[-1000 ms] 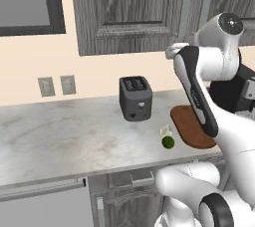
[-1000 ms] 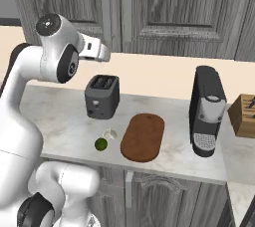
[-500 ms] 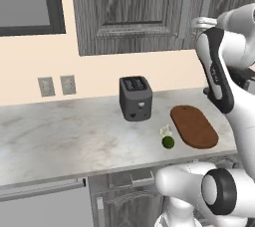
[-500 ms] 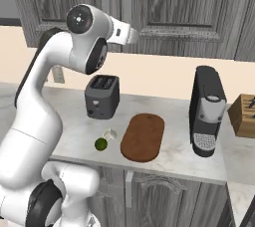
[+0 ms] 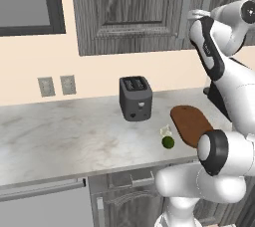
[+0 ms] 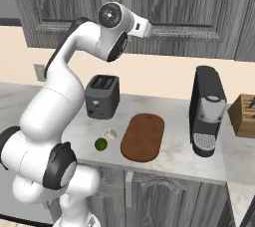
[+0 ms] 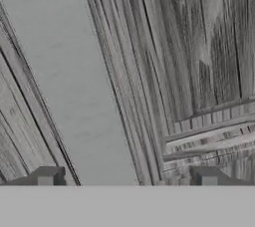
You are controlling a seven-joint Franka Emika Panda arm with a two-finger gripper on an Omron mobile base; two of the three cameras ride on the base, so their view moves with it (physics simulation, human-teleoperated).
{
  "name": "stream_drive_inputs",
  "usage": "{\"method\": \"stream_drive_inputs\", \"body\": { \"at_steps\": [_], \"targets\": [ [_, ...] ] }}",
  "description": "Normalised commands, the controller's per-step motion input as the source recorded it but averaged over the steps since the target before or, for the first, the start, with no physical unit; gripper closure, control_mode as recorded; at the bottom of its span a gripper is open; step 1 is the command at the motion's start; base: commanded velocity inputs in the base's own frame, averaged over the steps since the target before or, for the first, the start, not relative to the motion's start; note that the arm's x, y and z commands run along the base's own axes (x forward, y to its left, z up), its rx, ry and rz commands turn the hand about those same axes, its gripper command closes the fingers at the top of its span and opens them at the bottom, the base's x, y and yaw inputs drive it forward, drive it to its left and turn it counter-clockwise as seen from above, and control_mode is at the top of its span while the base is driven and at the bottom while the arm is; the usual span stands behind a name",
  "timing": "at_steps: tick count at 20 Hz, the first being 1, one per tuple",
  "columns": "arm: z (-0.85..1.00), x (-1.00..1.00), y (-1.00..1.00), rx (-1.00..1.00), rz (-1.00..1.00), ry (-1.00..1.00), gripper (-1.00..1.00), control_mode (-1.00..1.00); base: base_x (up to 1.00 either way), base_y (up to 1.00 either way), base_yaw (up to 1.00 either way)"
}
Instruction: Open the cabinet. Place the bowl and condiment on the counter. Then place the lime and garlic on the cutting board.
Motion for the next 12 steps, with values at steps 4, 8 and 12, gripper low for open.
{"method": "stream_drive_inputs", "body": {
  "at_steps": [4,8,12],
  "targets": [
    [0.00,0.69,-0.14,0.03,0.00,0.02,-1.00,-1.00,0.00,0.00,0.00],
    [-0.08,0.71,-0.02,0.00,0.00,0.00,-1.00,-1.00,0.00,0.00,0.00],
    [-0.23,0.73,0.00,0.00,0.00,0.00,-1.00,-1.00,0.00,0.00,0.00]
  ]
}}
